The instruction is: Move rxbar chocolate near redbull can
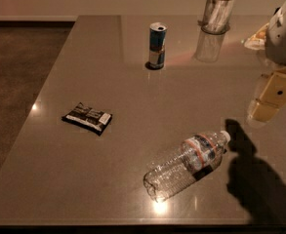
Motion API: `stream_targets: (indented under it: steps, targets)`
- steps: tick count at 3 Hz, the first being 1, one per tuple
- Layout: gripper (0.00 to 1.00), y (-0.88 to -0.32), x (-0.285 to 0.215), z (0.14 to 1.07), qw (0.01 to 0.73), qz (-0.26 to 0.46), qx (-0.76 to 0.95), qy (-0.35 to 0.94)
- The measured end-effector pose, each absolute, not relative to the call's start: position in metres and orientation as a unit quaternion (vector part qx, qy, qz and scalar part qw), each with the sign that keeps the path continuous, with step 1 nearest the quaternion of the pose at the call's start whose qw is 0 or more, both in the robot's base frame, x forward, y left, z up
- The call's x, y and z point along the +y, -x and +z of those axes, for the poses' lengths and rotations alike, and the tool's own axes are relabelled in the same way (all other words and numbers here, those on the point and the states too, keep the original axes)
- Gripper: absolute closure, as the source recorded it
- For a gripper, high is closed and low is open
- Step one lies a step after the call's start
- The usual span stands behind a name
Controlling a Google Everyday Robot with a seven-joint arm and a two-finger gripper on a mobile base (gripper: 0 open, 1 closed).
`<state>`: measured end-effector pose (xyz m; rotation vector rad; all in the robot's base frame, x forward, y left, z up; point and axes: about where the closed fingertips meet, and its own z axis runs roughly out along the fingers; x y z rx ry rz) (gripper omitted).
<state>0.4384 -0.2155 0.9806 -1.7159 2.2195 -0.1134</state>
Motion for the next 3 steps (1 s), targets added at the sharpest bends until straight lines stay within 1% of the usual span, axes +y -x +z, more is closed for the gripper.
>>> stream_targets:
  steps: [1, 2, 3]
  targets:
    - [0.00, -0.439, -0.215, 0.981, 0.167, -0.040, 0.779, 0.603]
    - [0.00, -0.446, -0.196, 0.975, 0.178, -0.021, 0.775, 0.607]
    - [0.00, -0.456, -0.162, 0.961, 0.183, 0.009, 0.767, 0.615]
